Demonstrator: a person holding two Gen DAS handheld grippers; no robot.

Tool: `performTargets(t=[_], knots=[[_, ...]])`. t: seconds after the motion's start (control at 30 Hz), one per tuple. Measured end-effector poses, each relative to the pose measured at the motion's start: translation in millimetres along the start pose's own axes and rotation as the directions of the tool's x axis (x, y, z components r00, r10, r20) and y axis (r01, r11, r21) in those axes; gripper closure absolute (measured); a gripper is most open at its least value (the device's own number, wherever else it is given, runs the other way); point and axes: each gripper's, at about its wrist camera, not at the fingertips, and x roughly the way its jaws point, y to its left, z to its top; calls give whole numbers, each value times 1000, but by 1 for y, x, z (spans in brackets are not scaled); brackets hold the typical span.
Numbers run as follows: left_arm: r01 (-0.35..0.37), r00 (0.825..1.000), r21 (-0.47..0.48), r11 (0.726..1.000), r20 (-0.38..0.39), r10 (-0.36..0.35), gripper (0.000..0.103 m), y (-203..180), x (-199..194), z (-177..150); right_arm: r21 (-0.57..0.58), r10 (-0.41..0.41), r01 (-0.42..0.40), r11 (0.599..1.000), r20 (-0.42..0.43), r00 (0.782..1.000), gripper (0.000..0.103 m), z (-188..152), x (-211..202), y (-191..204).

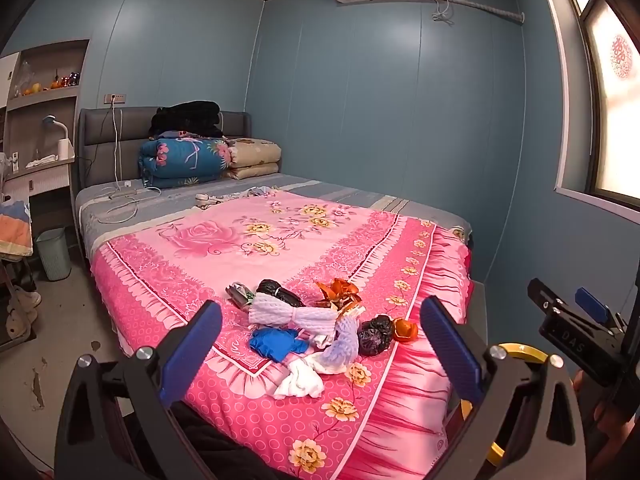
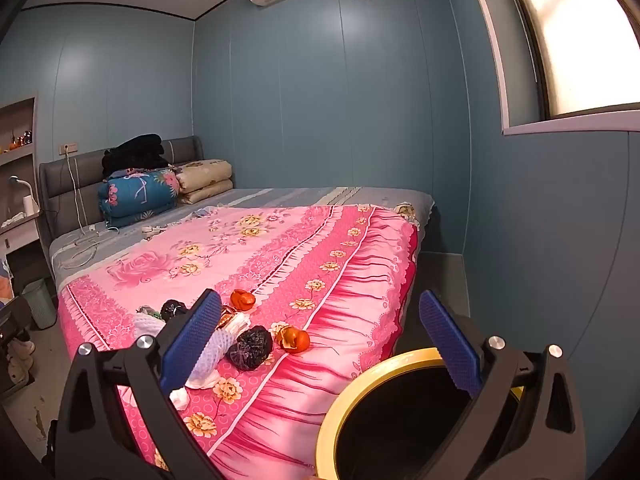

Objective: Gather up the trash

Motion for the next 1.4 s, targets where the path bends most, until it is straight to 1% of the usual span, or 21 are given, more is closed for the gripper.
performTargets(t=[1.4], knots=[[0,1000,-7,1000,-12,-1,7,6,1,-9,6,2,-1,1000,-12,1000,8,-4,2,1]])
